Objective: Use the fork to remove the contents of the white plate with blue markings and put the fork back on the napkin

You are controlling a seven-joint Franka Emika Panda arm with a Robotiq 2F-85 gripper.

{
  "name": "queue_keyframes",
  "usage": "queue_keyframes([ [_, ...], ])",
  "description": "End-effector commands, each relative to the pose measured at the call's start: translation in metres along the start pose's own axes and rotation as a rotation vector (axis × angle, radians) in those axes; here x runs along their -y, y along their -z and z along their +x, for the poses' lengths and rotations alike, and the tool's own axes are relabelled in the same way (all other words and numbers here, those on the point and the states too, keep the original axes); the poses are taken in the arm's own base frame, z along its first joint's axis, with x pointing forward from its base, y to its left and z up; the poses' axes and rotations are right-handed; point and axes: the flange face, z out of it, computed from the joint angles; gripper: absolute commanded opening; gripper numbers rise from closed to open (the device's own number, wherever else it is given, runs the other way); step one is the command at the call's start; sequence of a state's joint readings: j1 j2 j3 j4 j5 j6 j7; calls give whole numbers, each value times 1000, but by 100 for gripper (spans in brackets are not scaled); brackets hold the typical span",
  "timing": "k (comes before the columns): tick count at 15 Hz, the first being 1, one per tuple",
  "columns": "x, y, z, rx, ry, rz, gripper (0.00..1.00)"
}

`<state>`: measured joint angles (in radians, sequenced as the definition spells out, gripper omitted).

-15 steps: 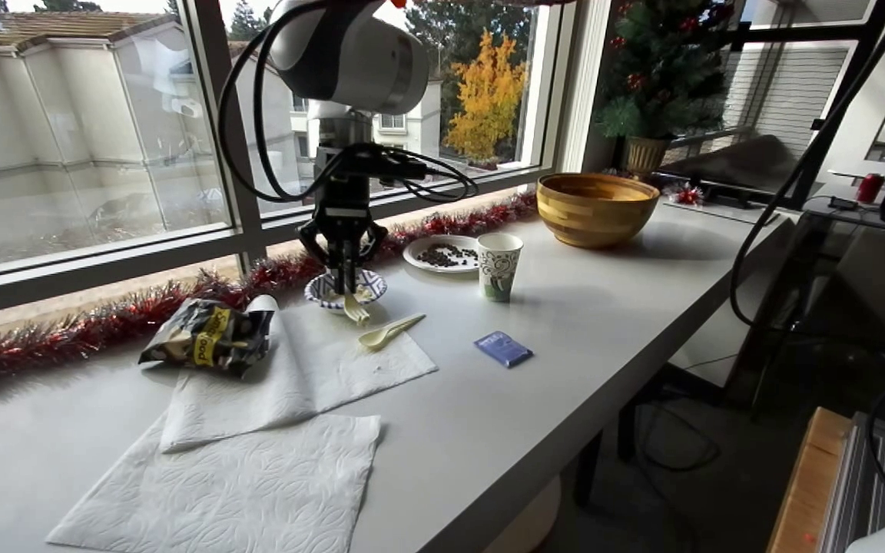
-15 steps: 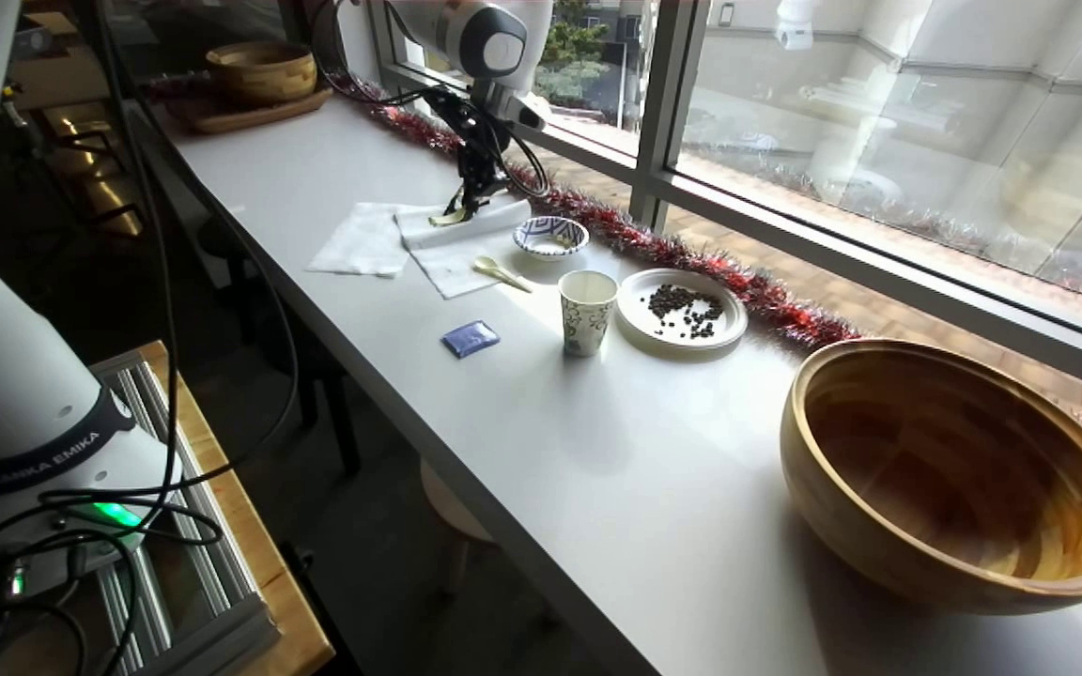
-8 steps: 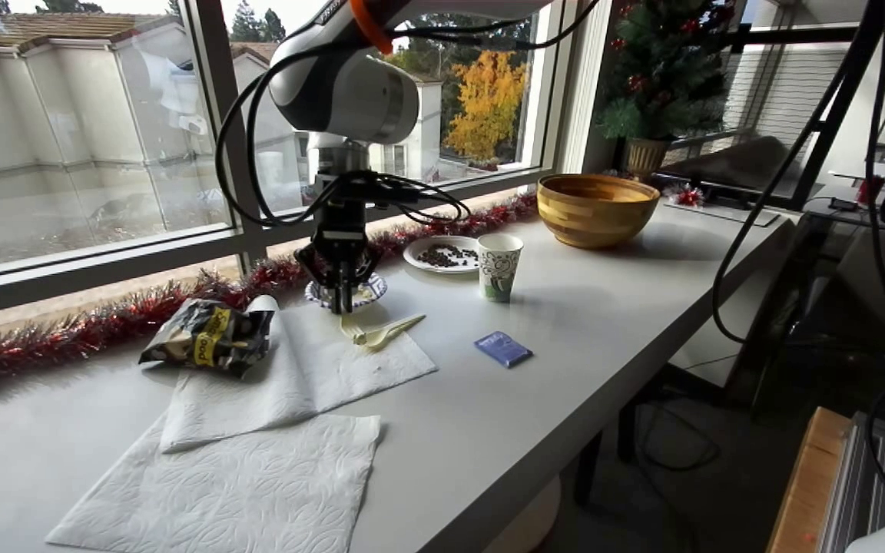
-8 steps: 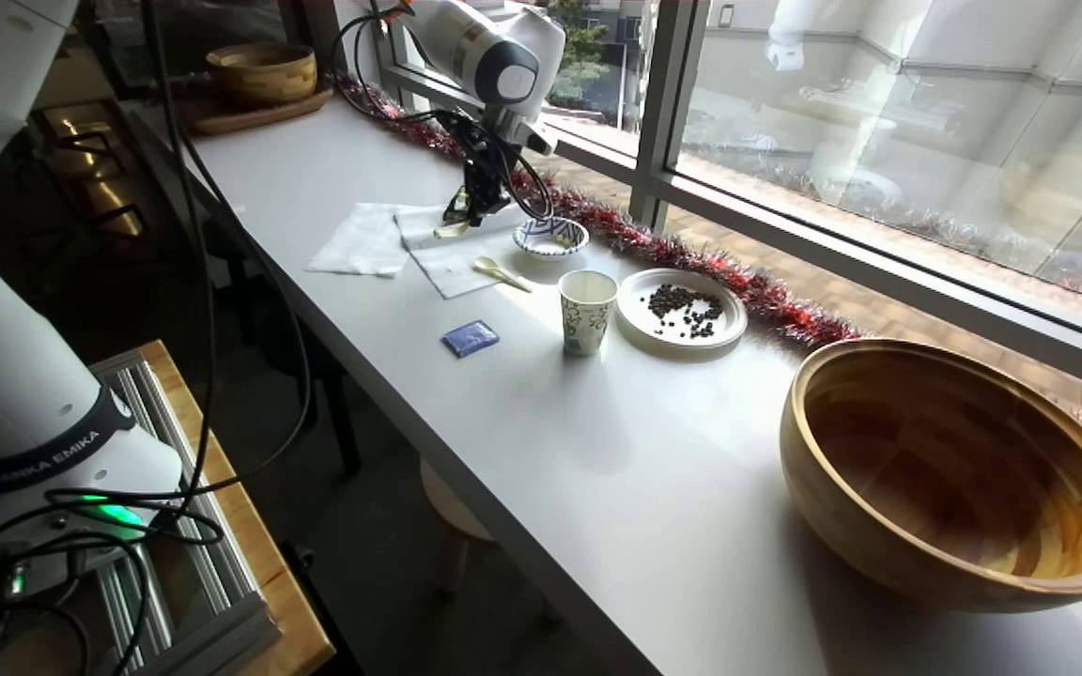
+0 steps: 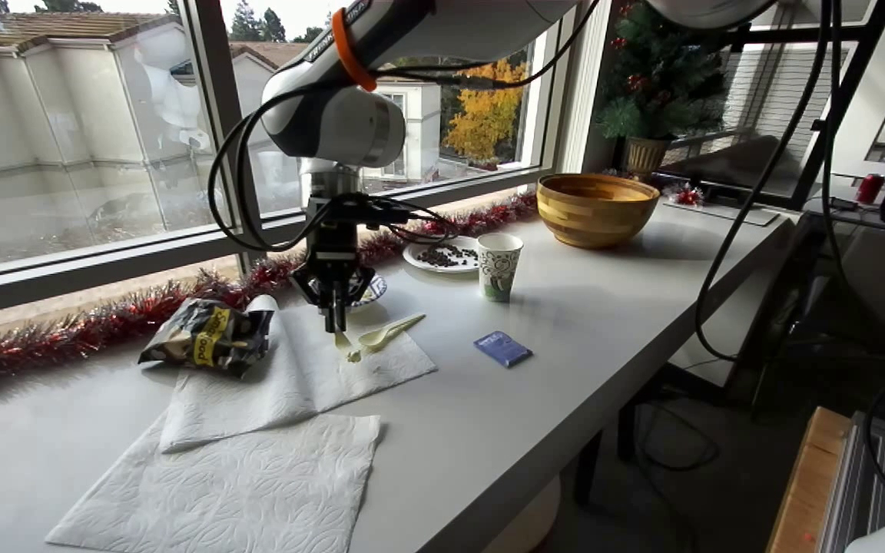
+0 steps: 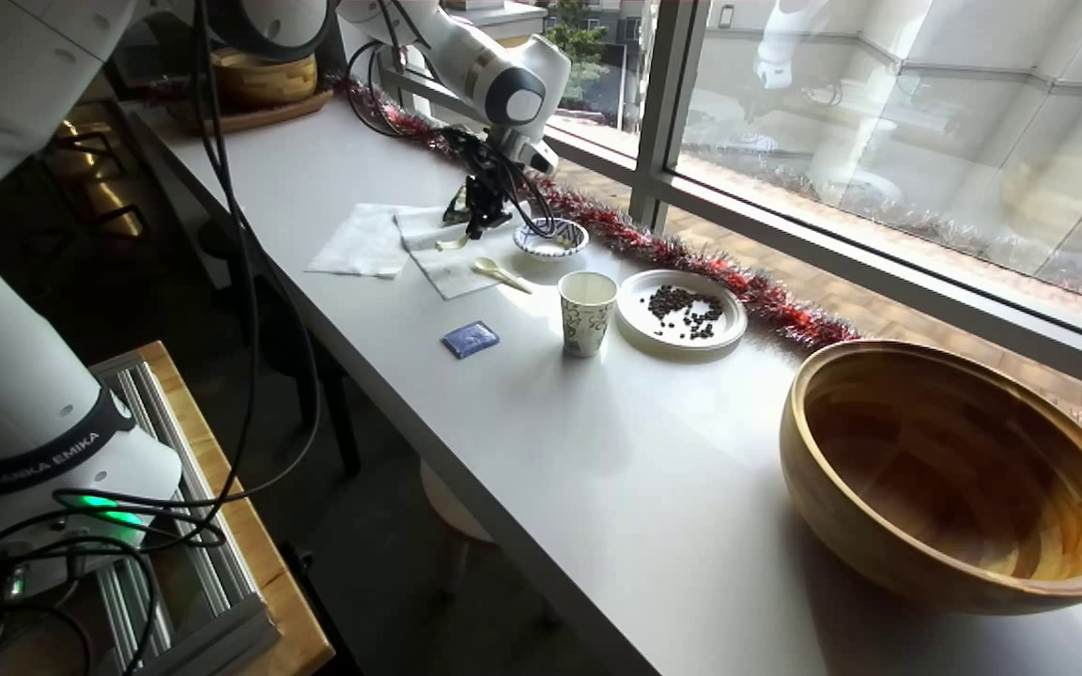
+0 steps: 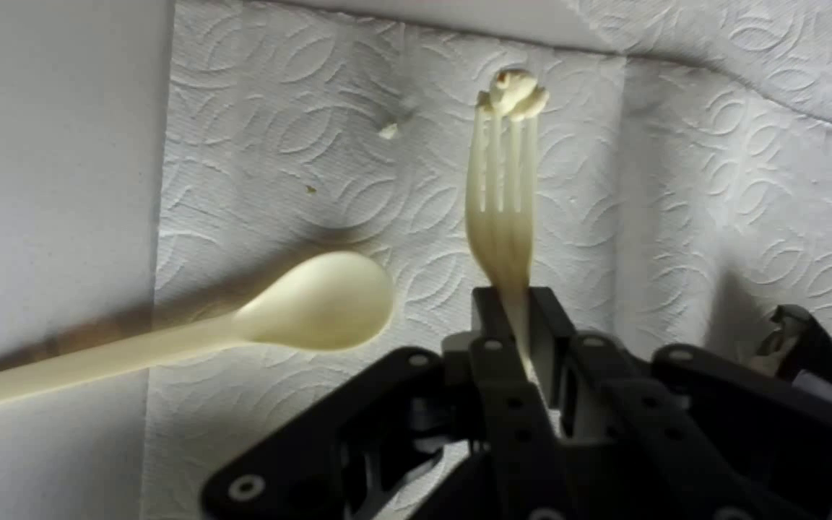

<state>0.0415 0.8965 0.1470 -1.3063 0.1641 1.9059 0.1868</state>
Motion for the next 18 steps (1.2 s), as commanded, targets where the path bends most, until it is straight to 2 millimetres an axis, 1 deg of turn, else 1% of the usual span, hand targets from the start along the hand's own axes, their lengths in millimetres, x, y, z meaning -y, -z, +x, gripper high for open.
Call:
queue_keyframes([
  [1, 4, -8, 13, 39, 22, 24, 3],
  [5, 1, -15, 20, 50, 22, 29, 3],
  [7, 0, -18, 24, 59, 20, 39, 8],
  [8, 0, -19, 25, 57, 20, 39, 22],
  [9, 0, -19, 26, 59, 22, 39, 40],
  [11, 4, -14, 26, 39, 37, 28, 51],
  [12, 7, -8, 24, 27, 54, 28, 59],
  [15, 21, 25, 10, -57, 101, -12, 80],
  [16, 28, 39, 3, -101, 116, -25, 88],
  [18, 41, 68, -13, -207, 127, -69, 98],
])
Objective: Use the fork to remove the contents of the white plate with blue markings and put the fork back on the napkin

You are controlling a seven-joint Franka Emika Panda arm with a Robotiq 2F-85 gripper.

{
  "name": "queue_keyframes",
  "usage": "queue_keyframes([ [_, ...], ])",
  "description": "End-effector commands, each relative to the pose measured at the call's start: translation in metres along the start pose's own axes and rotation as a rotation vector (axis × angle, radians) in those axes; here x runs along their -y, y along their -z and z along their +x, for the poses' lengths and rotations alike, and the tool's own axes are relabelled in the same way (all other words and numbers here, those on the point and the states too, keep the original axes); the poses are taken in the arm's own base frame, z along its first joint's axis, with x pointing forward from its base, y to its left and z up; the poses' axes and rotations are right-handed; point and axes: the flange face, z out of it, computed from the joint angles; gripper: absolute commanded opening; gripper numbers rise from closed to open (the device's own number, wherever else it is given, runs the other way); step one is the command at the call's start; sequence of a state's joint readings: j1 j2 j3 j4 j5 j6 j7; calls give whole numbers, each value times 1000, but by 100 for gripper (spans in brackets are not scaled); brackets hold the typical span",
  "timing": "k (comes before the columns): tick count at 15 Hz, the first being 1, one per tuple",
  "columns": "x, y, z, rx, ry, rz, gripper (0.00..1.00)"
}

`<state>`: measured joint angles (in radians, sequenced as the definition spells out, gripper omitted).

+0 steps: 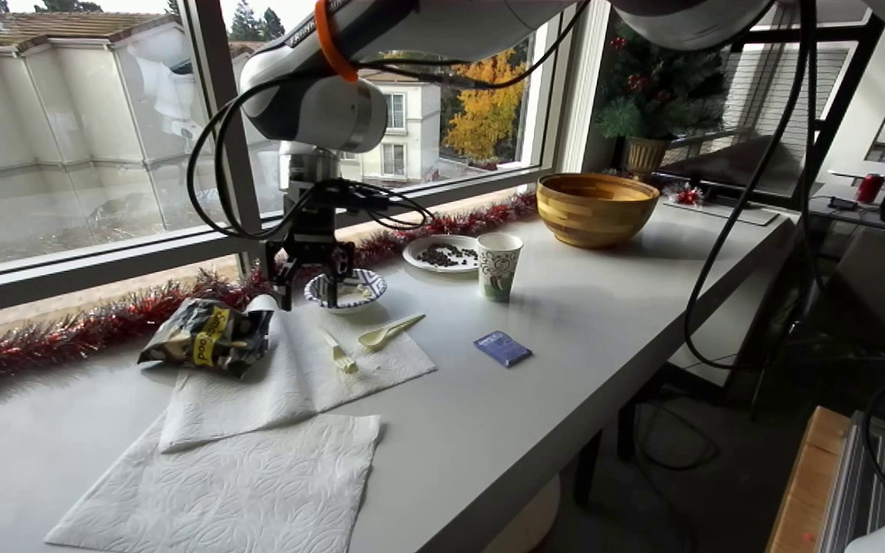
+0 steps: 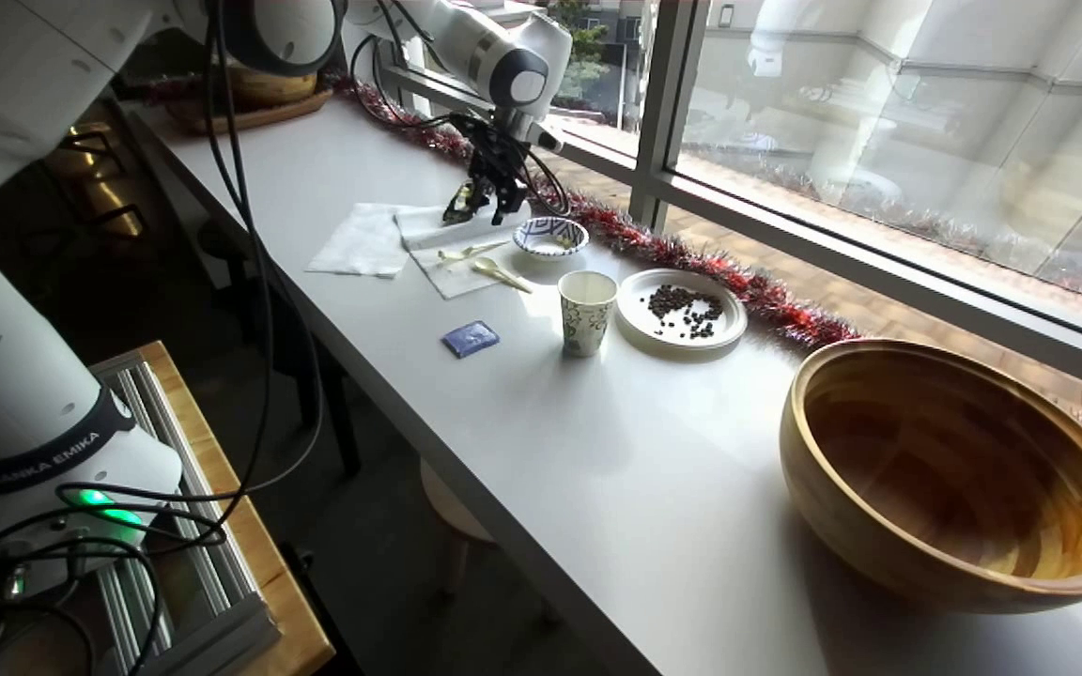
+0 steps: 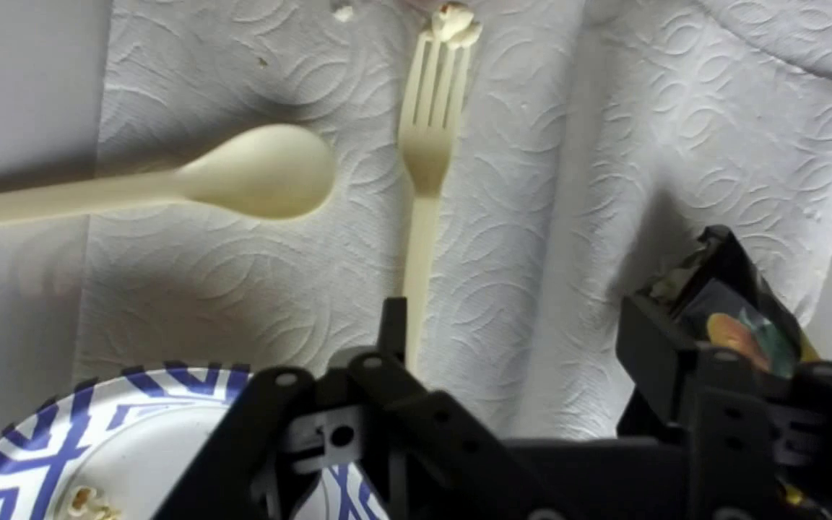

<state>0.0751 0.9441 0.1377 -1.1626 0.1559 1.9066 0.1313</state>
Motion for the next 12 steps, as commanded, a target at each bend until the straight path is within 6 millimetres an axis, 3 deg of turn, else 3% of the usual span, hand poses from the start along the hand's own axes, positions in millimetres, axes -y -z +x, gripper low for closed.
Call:
queue_keyframes([
  [1, 27, 56, -34, -159, 47, -97, 100],
  [5, 52, 105, -67, -331, 59, -220, 100],
  [8, 59, 122, -97, -415, 41, -303, 100],
  [9, 63, 118, -67, -375, 49, -258, 100],
  [12, 64, 124, -87, -396, 49, -284, 100],
])
